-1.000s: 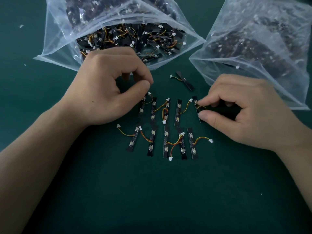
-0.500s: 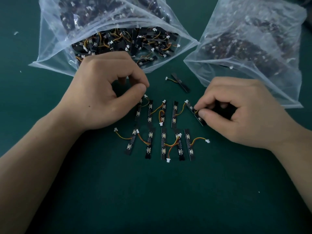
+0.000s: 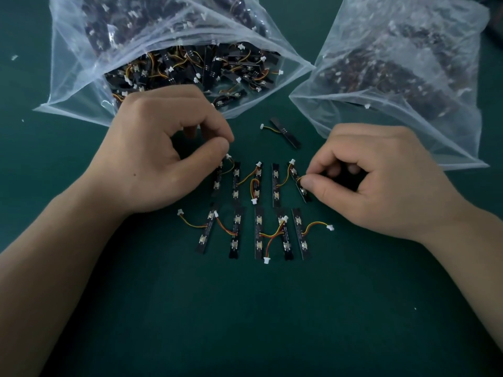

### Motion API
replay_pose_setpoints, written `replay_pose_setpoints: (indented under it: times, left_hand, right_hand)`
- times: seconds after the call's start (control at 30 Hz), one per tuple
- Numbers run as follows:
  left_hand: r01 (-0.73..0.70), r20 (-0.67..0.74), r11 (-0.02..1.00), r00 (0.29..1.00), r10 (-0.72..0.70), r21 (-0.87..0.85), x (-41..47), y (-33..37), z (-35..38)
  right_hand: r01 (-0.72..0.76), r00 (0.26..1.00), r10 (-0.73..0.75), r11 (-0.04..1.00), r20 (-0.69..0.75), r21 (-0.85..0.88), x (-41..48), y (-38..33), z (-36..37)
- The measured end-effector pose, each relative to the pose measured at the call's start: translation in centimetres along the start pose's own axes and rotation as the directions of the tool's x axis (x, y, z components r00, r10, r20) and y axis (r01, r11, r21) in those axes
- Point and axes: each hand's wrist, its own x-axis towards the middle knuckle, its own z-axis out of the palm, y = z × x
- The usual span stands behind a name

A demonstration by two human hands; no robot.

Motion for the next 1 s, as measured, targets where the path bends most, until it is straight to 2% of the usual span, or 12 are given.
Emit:
replay_pose_setpoints:
  times: [0.6, 1.0]
  left_hand:
    - [-0.009, 0.006, 1.0, 1.0, 0.009, -0.007, 0.2, -0.2, 0.2]
    - [-0.012, -0.008, 1.0, 1.0, 0.012, -0.006, 0.1, 0.0, 0.1]
  right_hand:
    - [-0.049, 0.997, 0.049, 0.999, -0.061, 0.0, 0.1, -1.1, 0.8]
    - [-0.049, 0.998, 0.051, 0.997, -0.031, 0.06, -0.1, -1.2, 0.5]
